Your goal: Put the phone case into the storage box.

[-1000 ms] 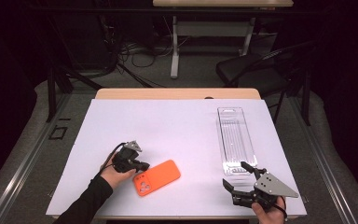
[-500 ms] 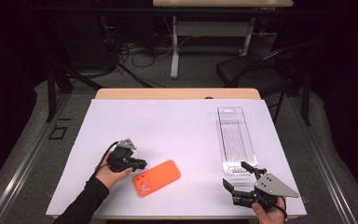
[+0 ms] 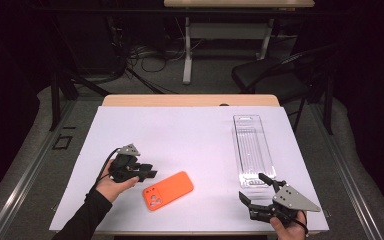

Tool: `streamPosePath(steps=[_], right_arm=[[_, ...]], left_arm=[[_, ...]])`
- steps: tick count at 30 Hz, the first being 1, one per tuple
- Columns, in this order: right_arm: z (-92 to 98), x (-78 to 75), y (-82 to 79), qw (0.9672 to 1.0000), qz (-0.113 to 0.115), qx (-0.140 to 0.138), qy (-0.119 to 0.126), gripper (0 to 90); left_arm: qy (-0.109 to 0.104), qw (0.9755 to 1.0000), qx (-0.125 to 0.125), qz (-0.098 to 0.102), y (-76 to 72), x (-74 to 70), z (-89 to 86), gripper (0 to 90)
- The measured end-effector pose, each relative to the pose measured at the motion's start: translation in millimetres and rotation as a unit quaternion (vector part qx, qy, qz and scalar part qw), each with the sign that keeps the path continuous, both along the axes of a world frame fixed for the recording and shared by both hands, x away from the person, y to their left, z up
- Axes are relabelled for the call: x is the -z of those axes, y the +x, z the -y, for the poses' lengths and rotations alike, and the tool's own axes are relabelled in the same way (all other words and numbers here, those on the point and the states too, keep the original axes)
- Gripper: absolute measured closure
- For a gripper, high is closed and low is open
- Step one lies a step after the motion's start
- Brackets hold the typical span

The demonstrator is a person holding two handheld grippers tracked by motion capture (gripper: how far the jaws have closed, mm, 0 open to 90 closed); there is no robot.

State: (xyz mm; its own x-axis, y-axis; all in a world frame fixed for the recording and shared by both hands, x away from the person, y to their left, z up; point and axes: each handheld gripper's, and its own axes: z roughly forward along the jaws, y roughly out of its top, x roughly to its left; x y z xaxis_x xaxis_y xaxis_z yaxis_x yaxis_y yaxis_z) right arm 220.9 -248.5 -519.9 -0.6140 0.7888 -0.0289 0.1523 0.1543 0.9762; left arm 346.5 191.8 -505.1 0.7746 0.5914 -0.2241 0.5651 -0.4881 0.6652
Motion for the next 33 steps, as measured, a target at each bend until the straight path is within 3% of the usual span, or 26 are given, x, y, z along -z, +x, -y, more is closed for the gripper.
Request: streamPosePath(steps=[7,14,18,24,28,33], right_arm=[[0.0,0.1,0.0,1.0,0.0,0.001,0.001,14.1],[-0.3,0.3,0.1,1.0,0.0,0.0,0.001,14.1],[-0.3,0.2,0.1,1.0,0.0,0.0,-0.001,14.1],[-0.3,0.0,-0.1,1.0,-0.001,0.0,-0.002,14.1],[-0.2,0.0,-0.2,1.0,-0.001,0.001,-0.001,14.1],[-0.1,0.1,0.0,1.0,-0.001,0.001,0.0,14.1]], left_arm=[[0.021,0.9997,0.0,0.013,-6.9,-11.5,2.9,55.9],[0.02,0.9997,-0.017,0.002,-8.3,-18.8,1.1,29.9],[0.015,0.9997,-0.018,0.004,-10.0,-23.3,0.3,23.5],[0.017,0.9995,-0.024,0.002,-12.0,-28.4,1.3,21.5],[0.01,0.9996,-0.025,-0.005,-12.8,-30.4,0.9,16.2],[0.002,0.9996,-0.027,-0.009,-13.4,-33.1,0.5,16.0]])
